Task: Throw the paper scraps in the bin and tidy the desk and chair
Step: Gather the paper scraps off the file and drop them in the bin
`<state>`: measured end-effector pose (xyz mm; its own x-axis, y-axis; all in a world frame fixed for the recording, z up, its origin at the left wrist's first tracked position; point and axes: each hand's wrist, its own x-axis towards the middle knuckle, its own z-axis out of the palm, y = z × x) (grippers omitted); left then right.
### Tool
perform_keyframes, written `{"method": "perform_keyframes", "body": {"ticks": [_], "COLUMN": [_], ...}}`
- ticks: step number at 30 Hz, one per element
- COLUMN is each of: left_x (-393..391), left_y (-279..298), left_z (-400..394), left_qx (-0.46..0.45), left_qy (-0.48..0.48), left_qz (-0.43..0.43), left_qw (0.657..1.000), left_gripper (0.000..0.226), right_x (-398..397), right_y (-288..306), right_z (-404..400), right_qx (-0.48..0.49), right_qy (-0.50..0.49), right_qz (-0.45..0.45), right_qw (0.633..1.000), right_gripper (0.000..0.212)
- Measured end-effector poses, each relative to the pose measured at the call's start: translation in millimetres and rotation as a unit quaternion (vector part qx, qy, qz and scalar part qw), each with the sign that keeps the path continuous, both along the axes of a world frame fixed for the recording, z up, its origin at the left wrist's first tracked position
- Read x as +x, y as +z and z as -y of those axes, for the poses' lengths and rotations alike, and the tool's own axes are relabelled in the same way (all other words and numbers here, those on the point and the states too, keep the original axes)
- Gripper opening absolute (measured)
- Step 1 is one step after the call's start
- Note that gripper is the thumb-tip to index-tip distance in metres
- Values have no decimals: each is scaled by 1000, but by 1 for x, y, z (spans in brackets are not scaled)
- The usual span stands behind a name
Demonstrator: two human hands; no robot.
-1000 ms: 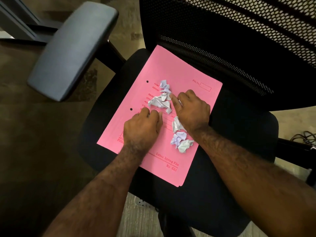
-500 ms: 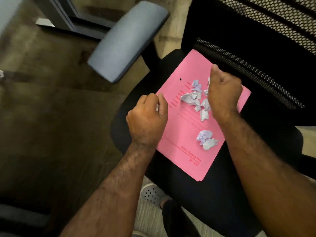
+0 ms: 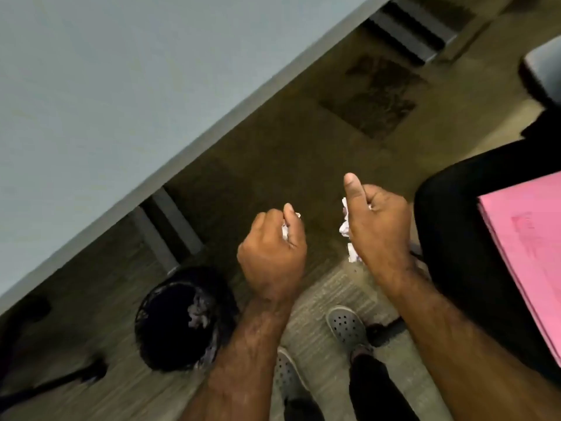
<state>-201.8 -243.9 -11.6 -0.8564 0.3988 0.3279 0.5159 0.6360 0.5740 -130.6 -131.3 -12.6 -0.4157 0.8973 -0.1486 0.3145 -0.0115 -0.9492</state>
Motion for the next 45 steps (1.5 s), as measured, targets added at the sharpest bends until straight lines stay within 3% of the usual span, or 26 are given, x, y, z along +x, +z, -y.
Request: {"method": "perform_keyframes", "body": {"ticks": [6,12,17,20,23,25,27,29,33,37,42,45], "left_x": [-16,-36,-63,-80,-82,-72,-60,-49,-38,-41,-46,-46], "left_y": [-41,-82,-121,-152,-191,-205,-211,-212,-203,-189,-158,-128], "left_z": [165,298,340,356,376,388,398,405,412,410,383,352], "left_qx": [-56,-104,-100,-83,-212,-226,-238,-271,-277,-286,-277,-227], "left_qy": [156,313,439,421,279,257,252,219,206,195,189,172], "left_qz": [39,87,153,160,268,324,317,284,277,272,250,238], "left_qw": [985,940,879,889,897,882,883,893,897,898,908,929], "left_gripper": [36,34,39,38,48,55,55,56,60,60,56,62], "right_x": [-57,-101,-145,-160,-166,-162,-152,-141,-129,-132,-125,-117], "right_y": [-46,-92,-126,-155,-191,-211,-222,-223,-208,-190,-163,-141], "right_z": [150,283,364,392,405,406,401,397,398,388,356,330], "right_qx": [1,-4,22,61,97,137,207,244,279,245,244,242], "right_qy": [179,261,297,337,459,562,611,628,648,654,612,583], "right_qz": [44,52,63,60,114,189,247,257,241,253,238,232], "right_qw": [983,964,953,938,876,794,723,693,667,669,713,740], "right_gripper": [54,57,47,46,41,47,52,55,56,58,60,62]}}
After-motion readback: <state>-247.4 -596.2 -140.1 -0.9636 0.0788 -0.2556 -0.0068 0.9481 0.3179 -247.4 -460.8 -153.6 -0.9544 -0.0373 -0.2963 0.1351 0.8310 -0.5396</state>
